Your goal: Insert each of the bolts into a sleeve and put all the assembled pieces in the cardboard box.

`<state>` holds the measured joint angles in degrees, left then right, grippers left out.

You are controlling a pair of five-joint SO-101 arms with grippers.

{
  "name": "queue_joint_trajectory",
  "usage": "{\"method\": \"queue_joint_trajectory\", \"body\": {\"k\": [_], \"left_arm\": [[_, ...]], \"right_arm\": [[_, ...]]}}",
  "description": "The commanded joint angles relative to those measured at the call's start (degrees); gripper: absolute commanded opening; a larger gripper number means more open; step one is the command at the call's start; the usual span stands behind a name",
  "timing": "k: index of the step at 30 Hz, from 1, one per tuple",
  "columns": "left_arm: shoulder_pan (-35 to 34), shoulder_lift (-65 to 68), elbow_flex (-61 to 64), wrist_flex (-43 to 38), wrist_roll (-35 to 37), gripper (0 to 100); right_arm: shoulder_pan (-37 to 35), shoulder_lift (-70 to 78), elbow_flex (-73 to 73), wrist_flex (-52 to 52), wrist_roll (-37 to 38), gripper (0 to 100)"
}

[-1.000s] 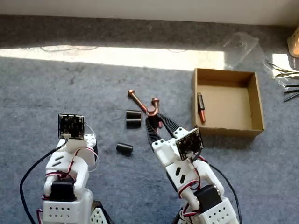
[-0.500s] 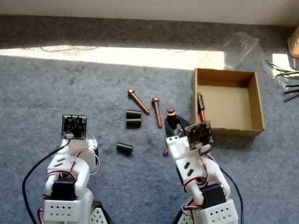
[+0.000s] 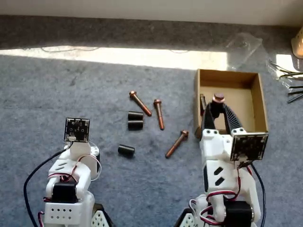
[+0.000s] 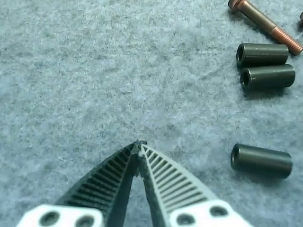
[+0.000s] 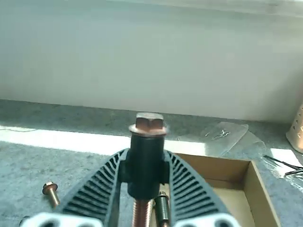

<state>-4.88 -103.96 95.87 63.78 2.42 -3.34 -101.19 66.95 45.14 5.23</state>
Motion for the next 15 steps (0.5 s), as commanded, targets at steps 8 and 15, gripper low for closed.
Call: {"method": "queue_joint_trajectory", "body": {"k": [8,15], "left_arm": [[-0.22,-0.13,1.27,0.09,-0.26,1],[-0.22,-0.13,1.27,2.11,-0.26,1]], "right_arm": [[2.24,31.87,-21.67,-0.13,5.71,0.6],[3.74,53.93,-32.57,-0.04,5.71,0.8]]}}
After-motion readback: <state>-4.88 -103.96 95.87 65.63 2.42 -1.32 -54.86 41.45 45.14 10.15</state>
